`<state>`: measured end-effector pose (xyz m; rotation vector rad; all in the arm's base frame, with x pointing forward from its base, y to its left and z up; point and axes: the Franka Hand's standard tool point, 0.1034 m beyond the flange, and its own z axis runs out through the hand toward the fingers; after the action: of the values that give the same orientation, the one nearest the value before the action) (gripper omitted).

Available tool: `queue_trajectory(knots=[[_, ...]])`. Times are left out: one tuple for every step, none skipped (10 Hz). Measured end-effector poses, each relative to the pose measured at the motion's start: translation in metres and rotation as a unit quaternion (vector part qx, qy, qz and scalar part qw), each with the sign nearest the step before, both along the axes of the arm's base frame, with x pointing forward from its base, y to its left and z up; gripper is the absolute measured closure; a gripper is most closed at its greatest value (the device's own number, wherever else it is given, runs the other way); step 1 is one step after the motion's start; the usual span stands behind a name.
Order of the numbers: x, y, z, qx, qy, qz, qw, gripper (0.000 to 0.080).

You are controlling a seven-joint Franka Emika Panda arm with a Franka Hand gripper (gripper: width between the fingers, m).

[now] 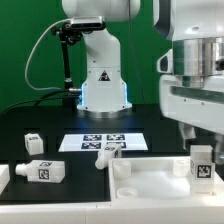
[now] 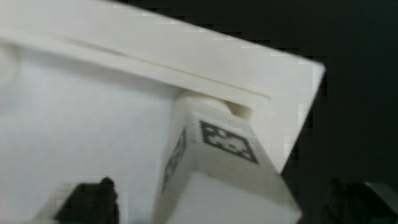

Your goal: Assemble one leg

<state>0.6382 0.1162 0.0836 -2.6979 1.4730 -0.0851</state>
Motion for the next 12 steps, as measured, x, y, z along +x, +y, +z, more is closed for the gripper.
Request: queue_trajectory(knots=[[-0.002, 0.002, -0.001, -0.001, 0.013, 0.059, 0.998, 0.0167], [-0.001, 0.001, -0.001, -0.005, 0.008, 0.087, 0.996, 0.0152], [-0.001, 0.001, -0.001, -0.008, 0.007, 0.121, 0.993, 0.0152], [-0.001, 0.001, -0.001, -0.01, 0.006, 0.147, 0.989, 0.015], [0.0, -0.001, -0.001, -0.014, 0.004, 0.198, 0.98, 0.015], [0.004, -0.008, -0.002, -0.024, -0.006, 0.285, 0.958, 0.015], [0.009, -0.013, 0.0, -0.041, -0.018, 0.374, 0.926, 0.015], [0.009, -0.013, 0.0, -0.039, -0.018, 0.364, 0.93, 0.015], [0.009, -0.013, 0.0, -0.038, -0.018, 0.348, 0.936, 0.0271], [0.009, -0.013, 0.0, -0.038, -0.018, 0.347, 0.937, 0.0271], [0.009, -0.013, 0.0, -0.035, -0.018, 0.331, 0.943, 0.0452], [0.009, -0.012, 0.0, -0.028, -0.016, 0.264, 0.964, 0.0514]])
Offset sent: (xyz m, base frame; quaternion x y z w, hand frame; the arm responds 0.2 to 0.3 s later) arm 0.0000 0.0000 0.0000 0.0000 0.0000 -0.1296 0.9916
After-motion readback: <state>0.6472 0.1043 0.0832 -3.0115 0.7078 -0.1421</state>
